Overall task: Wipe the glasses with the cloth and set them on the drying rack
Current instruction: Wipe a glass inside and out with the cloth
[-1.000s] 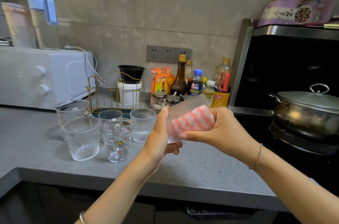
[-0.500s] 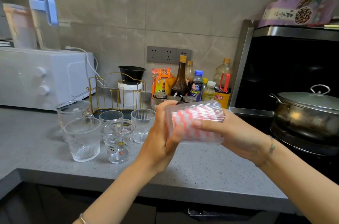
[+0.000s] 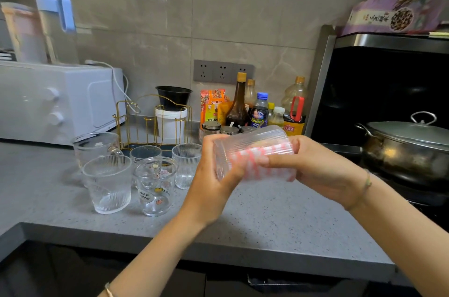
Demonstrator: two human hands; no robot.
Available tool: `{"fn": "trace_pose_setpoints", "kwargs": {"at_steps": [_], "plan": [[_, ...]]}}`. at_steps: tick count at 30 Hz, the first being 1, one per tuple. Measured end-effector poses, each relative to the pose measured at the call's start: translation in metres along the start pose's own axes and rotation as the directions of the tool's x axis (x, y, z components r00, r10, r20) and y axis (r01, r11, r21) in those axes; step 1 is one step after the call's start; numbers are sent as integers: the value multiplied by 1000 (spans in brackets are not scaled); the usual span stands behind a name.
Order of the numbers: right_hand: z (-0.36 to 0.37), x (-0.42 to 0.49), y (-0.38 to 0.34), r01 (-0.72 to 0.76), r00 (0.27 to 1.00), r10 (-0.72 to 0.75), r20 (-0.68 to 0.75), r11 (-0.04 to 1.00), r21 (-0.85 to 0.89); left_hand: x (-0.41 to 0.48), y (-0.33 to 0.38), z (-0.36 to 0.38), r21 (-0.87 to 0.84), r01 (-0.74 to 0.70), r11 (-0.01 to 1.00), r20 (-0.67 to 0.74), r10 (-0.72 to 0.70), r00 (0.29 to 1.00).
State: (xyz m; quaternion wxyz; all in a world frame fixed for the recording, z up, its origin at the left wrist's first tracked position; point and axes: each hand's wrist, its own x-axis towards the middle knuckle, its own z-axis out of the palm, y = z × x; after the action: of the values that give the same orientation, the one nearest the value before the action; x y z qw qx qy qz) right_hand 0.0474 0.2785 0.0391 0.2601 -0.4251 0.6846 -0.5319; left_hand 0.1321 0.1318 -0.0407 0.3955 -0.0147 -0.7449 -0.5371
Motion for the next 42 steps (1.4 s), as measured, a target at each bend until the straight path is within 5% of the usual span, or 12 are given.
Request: {"fn": "trace_pose_setpoints", "kwargs": {"at_steps": [4,14,24,27,30,33,38,42], "plan": [[-1,1,-5,47,988,-55,146,997,55,-4,1,3,-37,-64,997,9,65,998],[-2,-11,-2,127,954,-24,300,935,-330,-3,-10,9,-270,81,959,-33,-94,995],[-1,-7,15,59,981,-86,176,986,154,-4,-17,3,55,-218,974,54,215,975],[-4,-4,10,22,996,-38,83,983,180,-4,-18,4,41,-260,965,92,256,962],[-9,-1,6,28,998,-35,45,990,138,-5,-18,6,-20,-138,990,120,139,983],[-13,-1,1,25,998,-29,53,998,60,6,-12,1,-213,185,959,98,-167,981],[-4,-4,0,16,991,-4,131,996,-90,11,2,-15,-290,628,723,602,-372,707],[2,3,11,-19,1000,19,-19,1000,5,12,-1,-9,-403,732,550,623,-421,659]]}}
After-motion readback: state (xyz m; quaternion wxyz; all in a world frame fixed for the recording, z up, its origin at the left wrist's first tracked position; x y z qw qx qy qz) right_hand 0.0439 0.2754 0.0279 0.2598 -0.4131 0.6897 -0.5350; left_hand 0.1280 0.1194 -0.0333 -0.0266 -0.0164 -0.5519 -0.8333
